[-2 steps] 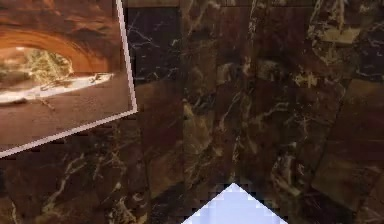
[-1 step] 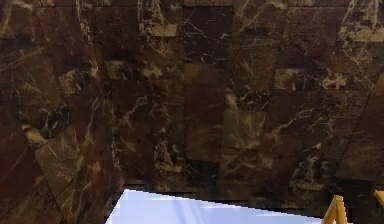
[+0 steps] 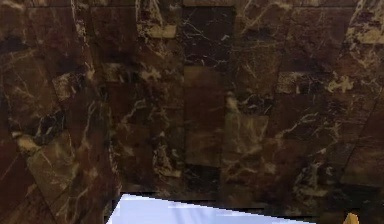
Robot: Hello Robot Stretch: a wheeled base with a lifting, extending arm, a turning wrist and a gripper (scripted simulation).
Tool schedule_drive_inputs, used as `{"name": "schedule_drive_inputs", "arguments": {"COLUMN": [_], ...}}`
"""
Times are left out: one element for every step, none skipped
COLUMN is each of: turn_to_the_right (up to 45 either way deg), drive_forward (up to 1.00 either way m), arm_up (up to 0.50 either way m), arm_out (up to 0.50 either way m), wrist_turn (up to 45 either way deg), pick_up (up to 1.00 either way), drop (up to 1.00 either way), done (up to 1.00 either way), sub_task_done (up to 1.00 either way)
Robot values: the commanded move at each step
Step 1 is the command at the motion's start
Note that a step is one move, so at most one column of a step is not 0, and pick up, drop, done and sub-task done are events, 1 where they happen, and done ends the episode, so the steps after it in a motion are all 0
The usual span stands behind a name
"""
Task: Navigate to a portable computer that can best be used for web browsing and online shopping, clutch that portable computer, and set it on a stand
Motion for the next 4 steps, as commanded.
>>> {"name": "schedule_drive_inputs", "arguments": {"turn_to_the_right": [9.0, 0.0, 45.0, 3.0], "drive_forward": [0.00, 0.45, 0.00, 0.00], "arm_up": [0.00, 0.00, 0.00, 0.00], "arm_out": [0.00, 0.00, 0.00, 0.00], "wrist_turn": [0.0, 0.0, 0.0, 0.0], "pick_up": [0.00, 0.00, 0.00, 0.00], "drop": [0.00, 0.00, 0.00, 0.00], "done": [0.00, 0.00, 0.00, 0.00], "sub_task_done": [0.00, 0.00, 0.00, 0.00]}}
